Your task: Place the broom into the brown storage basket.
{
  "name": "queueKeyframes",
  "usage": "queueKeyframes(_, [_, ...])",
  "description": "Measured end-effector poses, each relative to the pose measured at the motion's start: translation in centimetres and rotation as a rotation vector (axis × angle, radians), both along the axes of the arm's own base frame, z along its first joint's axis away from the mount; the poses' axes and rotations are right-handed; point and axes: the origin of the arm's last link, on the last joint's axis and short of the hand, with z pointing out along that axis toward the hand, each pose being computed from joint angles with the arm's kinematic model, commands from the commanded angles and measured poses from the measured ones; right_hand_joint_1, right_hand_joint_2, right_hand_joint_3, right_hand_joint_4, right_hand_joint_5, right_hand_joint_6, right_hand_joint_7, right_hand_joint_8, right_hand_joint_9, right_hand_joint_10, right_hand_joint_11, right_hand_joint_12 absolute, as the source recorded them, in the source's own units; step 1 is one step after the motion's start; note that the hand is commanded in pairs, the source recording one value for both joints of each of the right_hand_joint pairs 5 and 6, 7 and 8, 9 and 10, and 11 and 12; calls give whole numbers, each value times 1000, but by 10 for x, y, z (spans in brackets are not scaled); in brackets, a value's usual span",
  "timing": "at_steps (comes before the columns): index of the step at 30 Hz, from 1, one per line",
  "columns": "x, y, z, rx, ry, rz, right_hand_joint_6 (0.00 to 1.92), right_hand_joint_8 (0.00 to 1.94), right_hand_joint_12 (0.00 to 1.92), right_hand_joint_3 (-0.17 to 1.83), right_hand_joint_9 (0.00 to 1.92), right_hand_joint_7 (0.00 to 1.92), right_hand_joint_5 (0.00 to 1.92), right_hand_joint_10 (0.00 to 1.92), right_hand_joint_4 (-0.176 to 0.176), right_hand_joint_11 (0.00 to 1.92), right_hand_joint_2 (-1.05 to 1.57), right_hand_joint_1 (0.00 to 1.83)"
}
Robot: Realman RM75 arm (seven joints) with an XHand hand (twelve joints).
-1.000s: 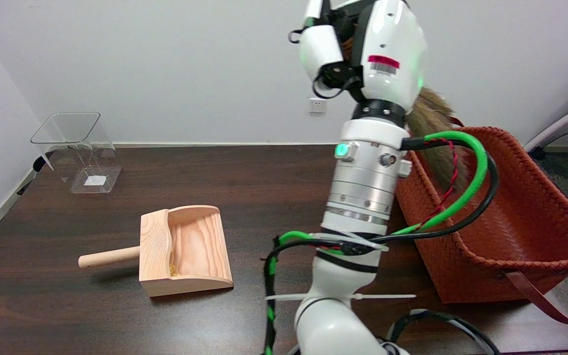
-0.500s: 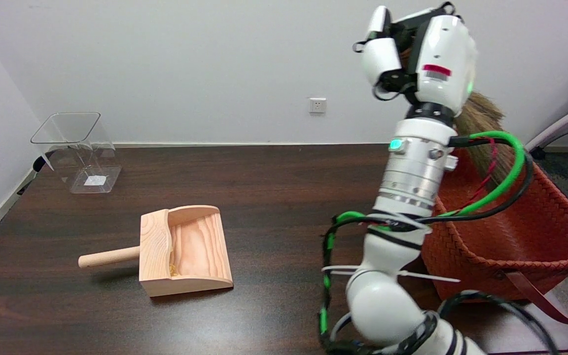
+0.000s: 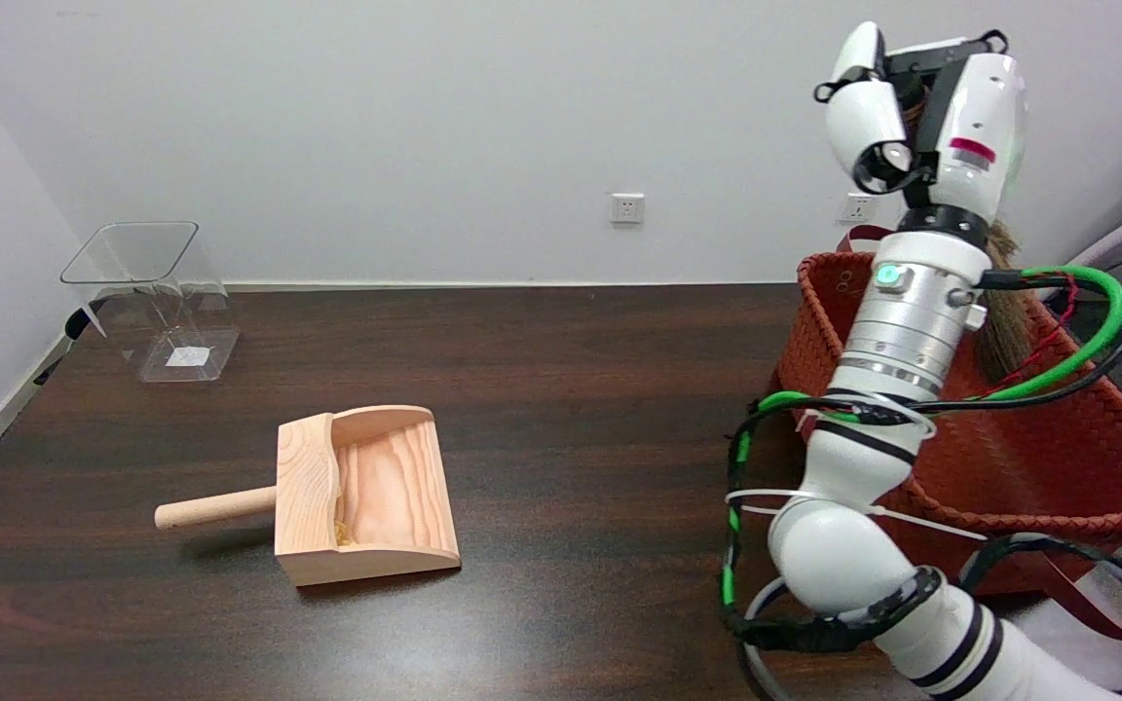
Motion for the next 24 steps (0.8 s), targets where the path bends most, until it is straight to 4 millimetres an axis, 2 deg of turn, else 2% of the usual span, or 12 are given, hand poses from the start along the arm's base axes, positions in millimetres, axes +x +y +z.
queueKeyframes(12, [-15, 2, 26, 63, -102, 35, 1920, 1920, 1920, 515, 1920, 1920, 1920, 1920, 0, 1920, 1571, 913])
queueKeyframes(24, [-37, 4, 34, 129, -181, 34, 1920, 1920, 1920, 527, 1920, 1920, 1920, 1920, 0, 1920, 1571, 913])
